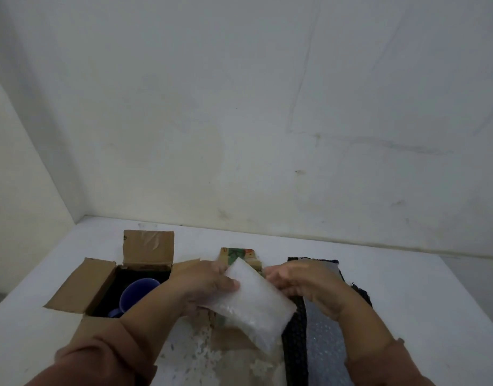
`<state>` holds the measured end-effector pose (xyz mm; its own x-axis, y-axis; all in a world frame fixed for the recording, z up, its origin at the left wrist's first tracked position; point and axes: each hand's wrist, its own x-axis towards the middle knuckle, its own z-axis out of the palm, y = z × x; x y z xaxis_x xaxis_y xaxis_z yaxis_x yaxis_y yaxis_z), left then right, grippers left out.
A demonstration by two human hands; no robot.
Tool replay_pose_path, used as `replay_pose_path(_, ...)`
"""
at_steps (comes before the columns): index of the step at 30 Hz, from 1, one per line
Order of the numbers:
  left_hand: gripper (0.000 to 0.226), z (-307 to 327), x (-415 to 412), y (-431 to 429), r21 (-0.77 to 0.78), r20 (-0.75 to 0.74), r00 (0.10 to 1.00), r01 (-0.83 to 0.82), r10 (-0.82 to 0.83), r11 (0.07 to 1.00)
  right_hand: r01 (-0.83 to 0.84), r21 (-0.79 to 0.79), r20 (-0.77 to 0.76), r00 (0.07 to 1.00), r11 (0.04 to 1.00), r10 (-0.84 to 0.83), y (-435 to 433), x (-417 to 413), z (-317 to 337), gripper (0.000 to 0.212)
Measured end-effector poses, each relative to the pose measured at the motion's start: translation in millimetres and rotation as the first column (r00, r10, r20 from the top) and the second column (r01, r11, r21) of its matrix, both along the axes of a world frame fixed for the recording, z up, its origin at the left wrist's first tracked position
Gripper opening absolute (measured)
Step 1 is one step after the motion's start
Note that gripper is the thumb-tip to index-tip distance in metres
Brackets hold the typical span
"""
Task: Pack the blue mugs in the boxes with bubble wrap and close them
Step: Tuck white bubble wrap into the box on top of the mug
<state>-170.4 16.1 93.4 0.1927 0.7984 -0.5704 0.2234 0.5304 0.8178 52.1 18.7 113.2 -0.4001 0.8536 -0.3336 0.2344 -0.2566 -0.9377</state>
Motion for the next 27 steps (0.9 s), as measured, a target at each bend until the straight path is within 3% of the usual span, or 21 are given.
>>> replay_pose_path(2, 0.044, 1.1, 3.2, -0.2, 0.031, -0.080, 0.993, 0.094, -0.091, 0.995, -0.126, 0.104, 0.201, 0.974, 0.987, 0.103, -0.8, -6.5, -8.5, 0.004)
replay_pose_path(4, 0.035, 1.6, 6.5, 0.4, 0.040, 0.005, 0.999, 0.045, -0.045, 0.998, -0.140, 0.171, 0.321, 0.944, 0.975, 0.079, 2.9, -11.7, -24.3, 0.018)
replay_pose_path(6, 0.034, -3.3, 7.3, 2.0, -0.003, 0.178, 0.979, -0.104, 0.103, 0.995, 0.037, 0.205, 0.303, 0.948, 0.978, -0.100, 8.5, -15.5, -38.0, 0.026)
replay_pose_path(9, 0.068, -13.8, 11.5, 2.9, -0.068, 0.297, 0.915, -0.265, 0.273, 0.962, 0.220, 0.197, 0.286, 0.919, 0.955, -0.271, 15.1, -23.2, -55.6, 0.028)
replay_pose_path(10, 0.078, -17.2, 12.6, 2.3, -0.035, 0.233, 0.933, -0.272, 0.273, 0.962, 0.229, 0.190, 0.304, 0.911, 0.955, -0.278, 16.1, -26.5, -61.6, 0.027)
replay_pose_path(12, 0.085, -23.1, 14.0, -0.1, 0.131, -0.046, 0.980, -0.188, 0.196, 0.973, 0.216, 0.190, 0.354, 0.895, 0.958, -0.271, 16.4, -34.7, -70.9, 0.021)
replay_pose_path(15, 0.079, -43.8, 16.2, -0.9, 0.363, -0.391, 0.913, 0.043, 0.111, 0.931, 0.129, 0.242, 0.463, 0.856, 0.962, -0.231, 13.6, -46.3, -81.8, 0.017)
replay_pose_path(17, 0.071, -56.9, 20.4, -2.1, 0.458, -0.576, 0.812, 0.231, 0.089, 0.858, 0.040, 0.303, 0.562, 0.800, 0.952, -0.213, 11.2, -51.5, -86.0, 0.020)
replay_pose_path(19, 0.069, -70.3, 21.5, -4.1, 0.476, -0.758, 0.644, 0.444, 0.099, 0.759, -0.069, 0.359, 0.668, 0.715, 0.931, -0.204, 7.7, -54.2, -85.5, 0.025)
replay_pose_path(23, 0.055, -59.2, 18.1, -7.2, 0.297, -0.954, 0.252, 0.717, 0.163, 0.630, -0.375, 0.420, 0.846, 0.491, 0.826, -0.208, 2.6, -51.7, -77.1, 0.037)
replay_pose_path(25, 0.046, -60.1, 14.9, -8.7, 0.231, -0.973, 0.191, 0.795, 0.129, 0.561, -0.527, 0.364, 0.896, 0.422, 0.768, -0.135, 4.2, -48.0, -73.1, 0.044)
replay_pose_path(27, 0.054, -62.8, 11.4, -8.1, 0.190, -0.981, 0.182, 0.810, 0.070, 0.555, -0.676, 0.213, 0.947, 0.320, 0.705, 0.021, 7.6, -46.1, -69.9, 0.061)
